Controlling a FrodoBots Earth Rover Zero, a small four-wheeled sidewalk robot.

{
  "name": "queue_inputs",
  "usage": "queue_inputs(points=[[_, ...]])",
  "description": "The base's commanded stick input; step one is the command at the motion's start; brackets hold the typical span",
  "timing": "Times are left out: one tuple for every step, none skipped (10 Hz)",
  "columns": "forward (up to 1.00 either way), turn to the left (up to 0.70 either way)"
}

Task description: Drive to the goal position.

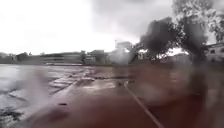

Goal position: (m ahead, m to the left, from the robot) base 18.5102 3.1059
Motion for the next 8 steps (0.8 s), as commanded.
queue_inputs(points=[[0.45,0.00],[0.45,0.00],[0.45,0.00],[0.45,0.00],[0.45,0.00],[0.45,0.00],[0.45,0.00],[0.45,0.00]])
